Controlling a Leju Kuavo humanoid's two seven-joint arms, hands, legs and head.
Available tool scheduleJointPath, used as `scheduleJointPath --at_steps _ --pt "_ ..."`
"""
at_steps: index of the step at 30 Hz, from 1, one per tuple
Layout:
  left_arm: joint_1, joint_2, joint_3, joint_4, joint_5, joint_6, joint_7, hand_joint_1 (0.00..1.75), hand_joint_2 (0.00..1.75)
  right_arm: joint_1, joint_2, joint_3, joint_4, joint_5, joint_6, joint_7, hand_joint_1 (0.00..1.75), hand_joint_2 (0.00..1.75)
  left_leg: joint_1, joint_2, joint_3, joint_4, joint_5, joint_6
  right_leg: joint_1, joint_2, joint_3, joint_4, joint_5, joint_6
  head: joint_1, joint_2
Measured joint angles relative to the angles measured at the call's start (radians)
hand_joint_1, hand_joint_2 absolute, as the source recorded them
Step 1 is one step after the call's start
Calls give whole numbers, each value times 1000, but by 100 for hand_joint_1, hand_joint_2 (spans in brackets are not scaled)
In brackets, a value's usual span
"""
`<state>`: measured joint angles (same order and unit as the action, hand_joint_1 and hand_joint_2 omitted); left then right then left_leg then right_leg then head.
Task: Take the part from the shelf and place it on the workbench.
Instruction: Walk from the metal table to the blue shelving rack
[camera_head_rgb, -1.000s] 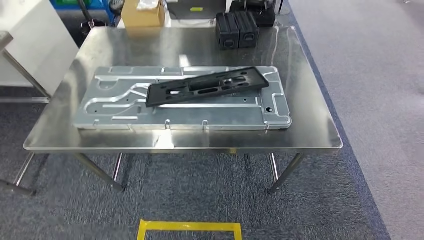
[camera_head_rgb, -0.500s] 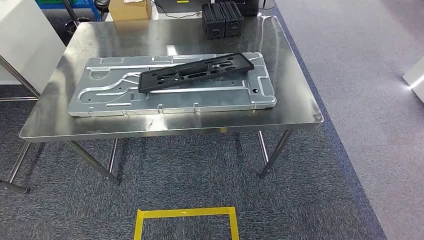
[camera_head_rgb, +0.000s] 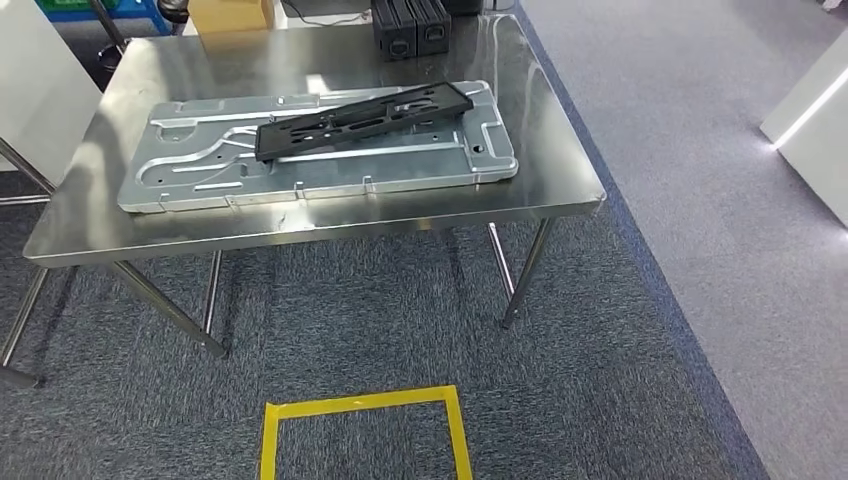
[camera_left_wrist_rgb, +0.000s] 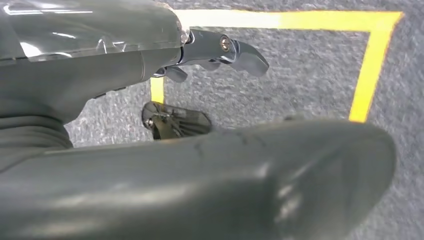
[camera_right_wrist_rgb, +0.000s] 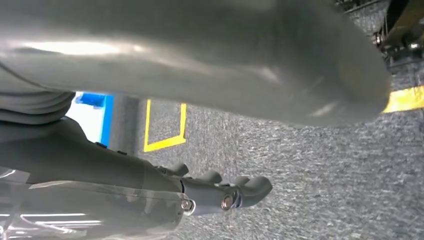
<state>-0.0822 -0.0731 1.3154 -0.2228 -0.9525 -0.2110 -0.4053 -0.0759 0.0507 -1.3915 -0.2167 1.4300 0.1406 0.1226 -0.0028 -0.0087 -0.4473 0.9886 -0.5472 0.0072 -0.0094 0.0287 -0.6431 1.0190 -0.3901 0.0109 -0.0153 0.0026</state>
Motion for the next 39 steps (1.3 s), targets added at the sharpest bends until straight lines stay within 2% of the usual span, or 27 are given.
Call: scheduleJointPath --at_steps 2,3,6,7,8,9,11,13,14,15,17,18,19,20,22,23,25,26,27,29,30,32,33,34,37,38,39 --pt "0 0 -4 0 -3 -1 -2 0 0 1 2 0 1 0 -2 4 0 0 0 5 -13 0 16 16 -1 1 -5 2 3 11 -2 0" --pt "-1 0 -6 0 -3 -1 -3 0 0 2 2 0 1 0 -4 7 0 0 1 9 -23 -2 27 26 -2 -2 -12 19 -23 15 0 0" --pt "-2 3 -12 0 -5 -4 -8 0 0 1 3 0 1 2 -12 17 0 0 2 20 -66 -2 65 41 -6 -18 -49 172 -180 24 5 0" --pt "-1 4 -13 0 -6 -4 -8 0 0 1 3 0 1 3 -15 18 0 0 1 23 -82 -1 78 41 -6 -20 -56 232 -209 26 5 0" --pt "-1 5 -14 0 -7 -4 -9 0 0 1 3 0 1 4 -17 18 0 0 0 26 -99 2 90 40 -6 -21 -52 271 -209 27 5 0" --pt "-1 5 -14 0 -8 -4 -9 0 0 1 3 0 1 6 -17 18 0 0 -2 29 -116 4 101 39 -6 -22 -33 281 -188 26 5 0" --pt "-2 6 -15 0 -8 -4 -9 0 0 -1 3 0 2 8 -18 17 0 0 -4 32 -147 11 122 36 -4 -24 50 206 -132 17 5 0" --pt "-3 5 -16 0 -8 -2 -10 0 0 -5 2 0 1 10 -18 13 0 0 -7 33 -165 17 140 29 4 -26 173 41 -139 4 5 0" --pt "-3 5 -17 0 -8 -1 -10 0 0 -7 2 0 1 11 -18 11 0 0 -7 34 -169 17 150 23 9 -27 216 -24 -152 -1 4 0" --pt "-4 4 -17 0 -8 0 -10 0 0 -9 2 0 1 12 -18 9 0 0 -6 36 -172 16 160 17 13 -27 238 -63 -163 -5 4 0" --pt "-3 5 -17 0 -6 2 -10 0 0 -9 2 0 2 13 -19 6 0 0 -4 35 -179 11 175 5 12 -29 226 -74 -147 -15 6 0" --pt "-3 6 -17 0 -5 2 -10 0 0 -9 2 0 2 14 -19 4 0 0 -4 31 -188 20 159 -1 9 -30 213 -76 -134 -22 6 0" --pt "-1 6 -17 0 -4 3 -9 0 0 -9 3 0 2 15 -19 3 0 0 -3 27 -200 47 121 -7 6 -32 197 -77 -119 -29 5 0" --pt "0 7 -17 0 -3 3 -8 0 0 -9 3 0 3 16 -19 1 0 0 0 23 -216 94 64 -11 5 -33 180 -77 -105 -34 3 0" --pt "2 6 -17 0 -2 3 -8 0 0 -8 3 0 3 18 -18 -4 0 0 5 19 -241 221 -33 -19 6 -33 145 -73 -80 -38 1 0" --pt "3 6 -17 0 -2 3 -8 0 0 -7 3 0 3 19 -17 -6 0 0 6 19 -244 276 -46 -22 6 -33 125 -69 -67 -37 1 0" --pt "2 6 -17 0 -1 3 -8 0 0 -6 3 0 3 22 -15 -10 0 0 7 19 -212 311 2 -24 6 -33 78 -52 -45 -34 0 0" --pt "2 6 -17 0 -1 3 -9 0 0 -6 3 0 3 24 -15 -12 0 0 7 19 -172 278 34 -23 5 -32 55 -41 -35 -31 0 0" --pt "0 6 -17 0 -1 3 -10 0 0 -6 3 1 3 26 -15 -13 0 0 7 18 -113 214 44 -20 6 -32 34 -28 -27 -27 0 0" --pt "-3 7 -17 0 -1 4 -13 0 0 -7 3 3 3 30 -15 -19 0 0 3 16 3 57 8 -9 8 -31 9 -8 -13 -18 0 0" --pt "-5 7 -17 0 -1 5 -14 0 0 -7 3 4 3 31 -15 -23 0 0 1 15 36 4 -15 -3 8 -32 3 -3 -5 -12 0 0" --pt "-5 6 -17 1 -2 7 -15 0 0 -5 2 8 3 34 -16 -31 0 0 -2 16 40 -25 -18 12 7 -31 -3 -4 16 1 0 0" --pt "-4 4 -17 1 -2 7 -15 0 0 -4 1 9 3 35 -17 -35 0 0 -1 19 30 -25 -6 20 5 -30 -9 -1 10 6 0 0" --pt "-3 3 -17 1 -3 8 -15 0 0 -2 1 10 4 36 -18 -38 0 0 0 22 18 -26 8 29 4 -29 -18 17 -17 12 0 0" --pt "-1 2 -17 2 -6 11 -15 0 0 4 -1 11 5 41 -21 -49 0 0 1 28 -31 -25 49 42 -2 -28 -61 177 -169 25 3 0" --pt "-1 2 -17 2 -7 10 -15 0 0 5 -1 12 5 43 -22 -53 0 0 0 28 -49 -22 62 41 -3 -28 -69 236 -192 28 3 0" --pt "-1 2 -17 2 -9 9 -15 0 0 5 -1 13 5 45 -23 -57 0 0 0 29 -68 -18 74 40 -3 -28 -65 274 -189 29 3 0"
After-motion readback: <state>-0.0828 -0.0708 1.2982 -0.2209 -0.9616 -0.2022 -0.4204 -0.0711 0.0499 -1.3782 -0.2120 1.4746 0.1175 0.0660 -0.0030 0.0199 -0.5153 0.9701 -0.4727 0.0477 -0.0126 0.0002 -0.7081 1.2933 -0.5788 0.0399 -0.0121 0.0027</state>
